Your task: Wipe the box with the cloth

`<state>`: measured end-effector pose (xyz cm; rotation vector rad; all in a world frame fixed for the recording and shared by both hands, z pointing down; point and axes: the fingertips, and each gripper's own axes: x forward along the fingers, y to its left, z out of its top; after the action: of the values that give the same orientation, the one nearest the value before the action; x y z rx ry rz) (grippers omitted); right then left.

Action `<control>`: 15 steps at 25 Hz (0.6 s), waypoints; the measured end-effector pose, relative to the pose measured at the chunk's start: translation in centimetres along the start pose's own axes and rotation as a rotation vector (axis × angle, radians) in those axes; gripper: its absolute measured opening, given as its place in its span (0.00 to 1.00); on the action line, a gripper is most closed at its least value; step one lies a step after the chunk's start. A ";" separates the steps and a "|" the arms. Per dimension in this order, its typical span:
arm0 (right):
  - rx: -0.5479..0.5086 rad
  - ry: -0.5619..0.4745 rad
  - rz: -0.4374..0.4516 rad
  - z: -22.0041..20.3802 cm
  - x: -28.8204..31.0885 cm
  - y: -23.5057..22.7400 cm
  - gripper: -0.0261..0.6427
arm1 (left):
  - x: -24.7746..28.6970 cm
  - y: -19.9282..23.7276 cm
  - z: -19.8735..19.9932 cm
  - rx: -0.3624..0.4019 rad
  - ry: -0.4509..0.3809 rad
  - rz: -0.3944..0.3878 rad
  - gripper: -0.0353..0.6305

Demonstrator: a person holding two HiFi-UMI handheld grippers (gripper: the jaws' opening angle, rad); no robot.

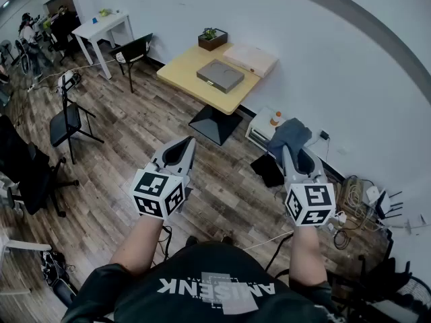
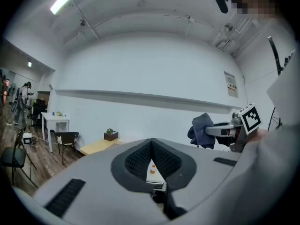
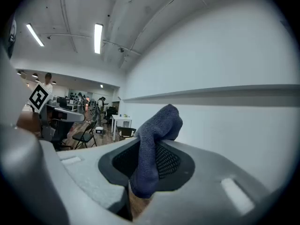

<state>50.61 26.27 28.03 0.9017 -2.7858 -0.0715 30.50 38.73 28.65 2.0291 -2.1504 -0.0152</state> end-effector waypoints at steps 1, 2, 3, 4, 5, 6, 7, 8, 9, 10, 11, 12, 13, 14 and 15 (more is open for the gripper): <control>0.003 -0.001 0.002 0.0 0.1 0.1 0.16 | 0.0 0.1 0.0 -0.002 0.000 0.000 0.06; 0.005 -0.002 0.004 0.1 0.1 0.2 0.16 | 0.0 0.1 0.1 -0.003 0.001 0.000 0.06; 0.006 -0.003 0.006 0.2 0.2 0.3 0.16 | 0.0 0.2 0.1 -0.003 0.001 0.001 0.06; 0.006 -0.004 0.007 0.2 0.2 0.4 0.16 | 0.0 0.2 0.1 -0.003 0.001 0.001 0.06; 0.006 -0.005 0.006 0.3 0.2 0.4 0.16 | 0.0 0.2 0.2 -0.002 0.000 0.001 0.06; 0.005 -0.007 0.003 0.4 0.1 0.5 0.16 | -0.1 0.2 0.2 -0.001 -0.002 0.000 0.06; 0.006 -0.009 -0.002 0.4 0.1 0.5 0.16 | -0.2 0.2 0.2 -0.001 -0.005 -0.001 0.06; 0.009 -0.011 -0.009 0.5 0.1 0.5 0.16 | -0.4 0.3 0.2 -0.002 -0.008 -0.002 0.06; 0.015 -0.016 -0.014 0.6 0.0 0.5 0.16 | -0.5 0.5 0.2 -0.003 -0.010 -0.003 0.06; 0.025 -0.022 -0.016 0.7 0.0 0.6 0.16 | -0.6 0.7 0.2 -0.001 -0.010 -0.003 0.06; 0.035 -0.029 -0.015 0.9 0.0 0.7 0.16 | -0.8 0.9 0.2 0.003 -0.008 -0.002 0.06; 0.045 -0.036 -0.014 1.0 0.1 0.8 0.16 | -0.9 1.2 0.2 0.007 -0.006 -0.001 0.06; 0.053 -0.042 -0.015 1.2 0.2 1.0 0.16 | -1.0 1.5 0.1 0.011 -0.004 0.001 0.06; 0.058 -0.045 -0.017 1.2 0.4 1.2 0.16 | -1.2 1.8 0.0 0.012 -0.001 0.003 0.06; 0.061 -0.045 -0.019 1.3 0.6 1.4 0.16 | -1.4 2.2 -0.1 0.012 0.004 0.005 0.06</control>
<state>49.06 27.08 27.07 0.9518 -2.8354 -0.0101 28.39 40.23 28.89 2.0286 -2.1583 0.0032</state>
